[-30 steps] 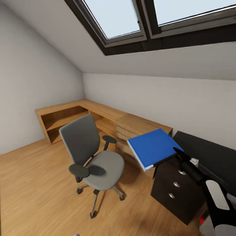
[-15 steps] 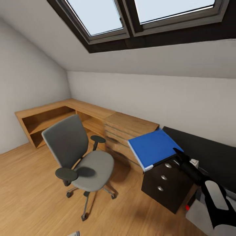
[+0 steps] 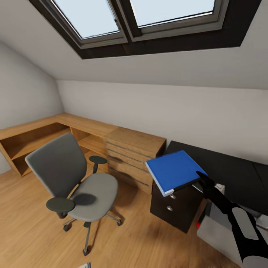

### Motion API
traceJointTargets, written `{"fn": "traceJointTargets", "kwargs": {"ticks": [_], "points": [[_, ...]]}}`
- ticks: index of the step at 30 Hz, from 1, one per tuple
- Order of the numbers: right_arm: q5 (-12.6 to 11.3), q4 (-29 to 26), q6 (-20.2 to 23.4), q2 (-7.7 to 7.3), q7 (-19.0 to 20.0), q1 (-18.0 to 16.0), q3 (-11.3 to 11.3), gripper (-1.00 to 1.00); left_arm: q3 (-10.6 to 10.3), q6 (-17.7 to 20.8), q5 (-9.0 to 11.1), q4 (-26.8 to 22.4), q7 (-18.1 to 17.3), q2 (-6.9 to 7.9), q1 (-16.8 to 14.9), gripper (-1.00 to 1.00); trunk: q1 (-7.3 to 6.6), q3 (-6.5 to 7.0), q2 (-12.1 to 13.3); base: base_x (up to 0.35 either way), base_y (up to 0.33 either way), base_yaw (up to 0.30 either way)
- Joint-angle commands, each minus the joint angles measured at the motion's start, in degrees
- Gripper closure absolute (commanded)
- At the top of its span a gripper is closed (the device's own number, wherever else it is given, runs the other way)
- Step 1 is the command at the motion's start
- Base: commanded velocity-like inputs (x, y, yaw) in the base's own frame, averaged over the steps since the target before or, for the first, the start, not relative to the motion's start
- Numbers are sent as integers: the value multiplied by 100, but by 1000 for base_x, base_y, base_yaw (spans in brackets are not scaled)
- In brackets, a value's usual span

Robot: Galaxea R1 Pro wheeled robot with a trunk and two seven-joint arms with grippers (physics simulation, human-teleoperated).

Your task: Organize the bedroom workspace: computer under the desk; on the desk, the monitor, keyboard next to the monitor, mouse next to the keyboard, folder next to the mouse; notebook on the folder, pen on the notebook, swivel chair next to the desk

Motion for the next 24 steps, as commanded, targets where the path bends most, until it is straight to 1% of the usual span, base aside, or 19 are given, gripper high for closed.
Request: {"fn": "traceJointTargets", "kwargs": {"ticks": [1, 10, 13, 24], "points": [[-16, 3, 38, 3, 8, -7, -11, 100, -50, -28, 57, -8, 34, 7, -4, -100, -22, 6, 36, 0, 0, -248], [-17, -2, 29, 3, 12, -7, -2, 100, -50, -25, 67, -8, 34, 7, -5, -100, -220, 119, 397, 0, 0, -244], [-30, -14, 55, -3, 20, -7, 1, 100, -50, -23, 67, -8, 34, 7, -4, -100, -286, 157, 518, 0, 0, -174], [-81, -9, 186, -4, 69, -7, -6, 100, -51, -22, 76, -8, 34, 7, -4, -100, -527, 346, 959, 0, 0, -22]]}}
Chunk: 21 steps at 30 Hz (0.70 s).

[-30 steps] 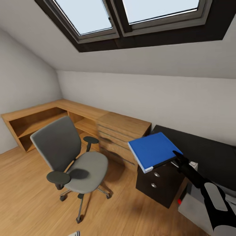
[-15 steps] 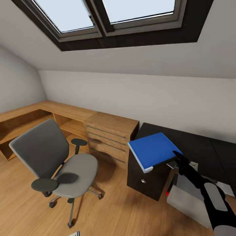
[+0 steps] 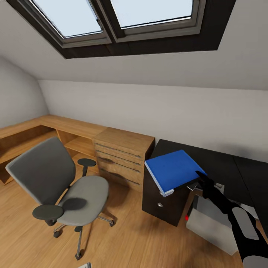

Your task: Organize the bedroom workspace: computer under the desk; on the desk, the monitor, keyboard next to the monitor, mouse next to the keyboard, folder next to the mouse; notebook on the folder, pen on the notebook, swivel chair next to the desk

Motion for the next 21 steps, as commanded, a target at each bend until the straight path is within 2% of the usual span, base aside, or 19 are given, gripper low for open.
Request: {"fn": "traceJointTargets", "kwargs": {"ticks": [1, 4, 5, 8, 15, 21], "points": [[-9, 2, 49, 3, 8, -5, -14, 100, -49, -27, 55, -7, 32, 6, -5, -100, -21, 11, 35, 0, 0, 0], [-34, 7, 87, 13, 18, -5, -14, 100, -49, -26, 56, -7, 32, 6, -5, -100, -87, 64, 156, 0, 0, 0], [-274, 12, 107, 22, 22, -5, -15, 100, -50, -21, 56, -7, 27, 6, -6, -100, -87, 65, 156, 0, 0, 0], [-492, 70, 113, 21, 23, -5, -15, 100, -50, -16, 56, -2, 17, 6, -8, -100, -87, 70, 156, 0, 0, 7], [-598, 184, 113, 18, 25, -5, -15, 100, -57, 0, 57, 1, 7, 6, -7, -100, -87, 76, 156, 0, 0, -17], [-602, 202, 108, 18, 19, -5, -15, 100, -57, 2, 58, 2, 5, 4, -5, -100, -87, 76, 156, 0, 0, -228]]}}
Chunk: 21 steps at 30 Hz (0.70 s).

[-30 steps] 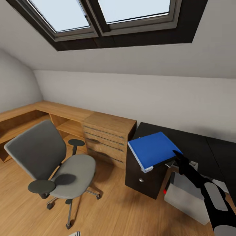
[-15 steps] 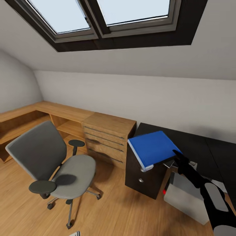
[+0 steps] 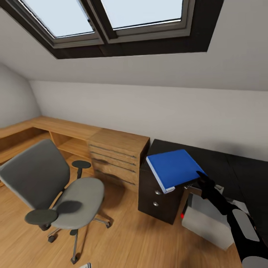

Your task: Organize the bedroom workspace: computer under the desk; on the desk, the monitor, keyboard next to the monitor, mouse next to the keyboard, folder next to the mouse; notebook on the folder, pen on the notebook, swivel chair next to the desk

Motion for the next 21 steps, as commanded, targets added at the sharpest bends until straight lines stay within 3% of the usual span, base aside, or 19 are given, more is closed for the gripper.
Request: {"fn": "traceJointTargets", "kwargs": {"ticks": [1, 21], "points": [[-10, 5, 38, 2, 8, -7, -13, 100, -49, -28, 55, -9, 34, 7, -6, -100, 1, -8, -7, 0, 0, -257], [-1, 9, -14, 2, -10, -7, -13, 100, -49, -22, 53, -1, 27, 0, -7, -100, 1, -8, -7, 8, 0, -265]]}}
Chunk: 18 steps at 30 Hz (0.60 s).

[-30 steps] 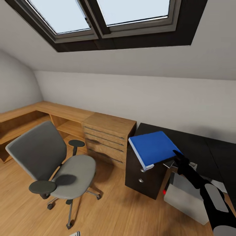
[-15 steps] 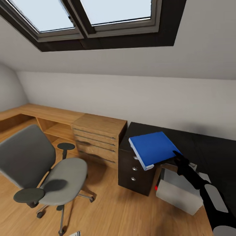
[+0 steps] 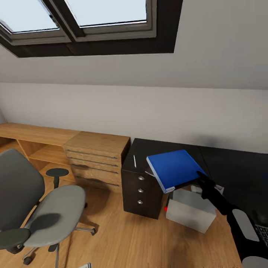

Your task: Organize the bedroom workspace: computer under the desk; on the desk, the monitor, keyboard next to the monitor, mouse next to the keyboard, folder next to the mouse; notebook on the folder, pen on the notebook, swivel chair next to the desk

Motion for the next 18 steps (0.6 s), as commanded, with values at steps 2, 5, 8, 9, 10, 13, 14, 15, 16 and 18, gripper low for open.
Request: {"fn": "traceJointTargets", "kwargs": {"ticks": [2, 5, 8, 9, 10, 13, 14, 15, 16, 18], "points": [[-14, 3, 39, 4, 8, -7, -12, 100, -49, -28, 56, -8, 32, 7, -5, -100, 3, -8, -6, 220, -21, -266], [-7, 36, 32, 6, 8, -7, -9, 100, -68, -30, 51, 67, 29, -7, -2, -100, 3, -8, -6, 284, -61, -266], [-7, 48, 31, 4, 8, -7, -11, 100, -69, -30, 52, 93, 27, -50, -5, -100, 3, -8, -6, 307, -81, -266], [-6, 54, 30, 3, 8, -7, -12, 100, -71, -28, 49, 133, 26, -95, -5, -100, 3, -8, -6, 264, -83, -266], [-6, 56, 30, 3, 8, -7, -12, 100, -74, -27, 47, 154, 26, -108, -4, -100, 3, -8, -6, 240, -84, -266], [-6, 70, 15, 3, 8, -7, -13, 100, -87, -32, 36, 260, 25, -143, -2, -100, 3, -8, -6, 134, -64, -266], [-6, 88, 9, 3, 8, -7, -13, 100, -90, -33, 33, 291, 25, -151, -2, -100, 3, -8, -6, 45, -22, -266], [-6, 100, 5, 3, 8, -7, -13, 100, -92, -33, 31, 312, 25, -167, -2, -100, 3, -8, -6, 19, -9, -266], [-6, 105, 4, 3, 8, -7, -13, 100, -92, -34, 30, 325, 25, -183, -2, -100, 3, -8, -6, 8, -4, -266], [-6, 107, -1, 3, 8, -7, -13, 100, -93, -34, 30, 330, 25, -189, -2, -100, 3, -8, -6, 5, -2, -266]]}}
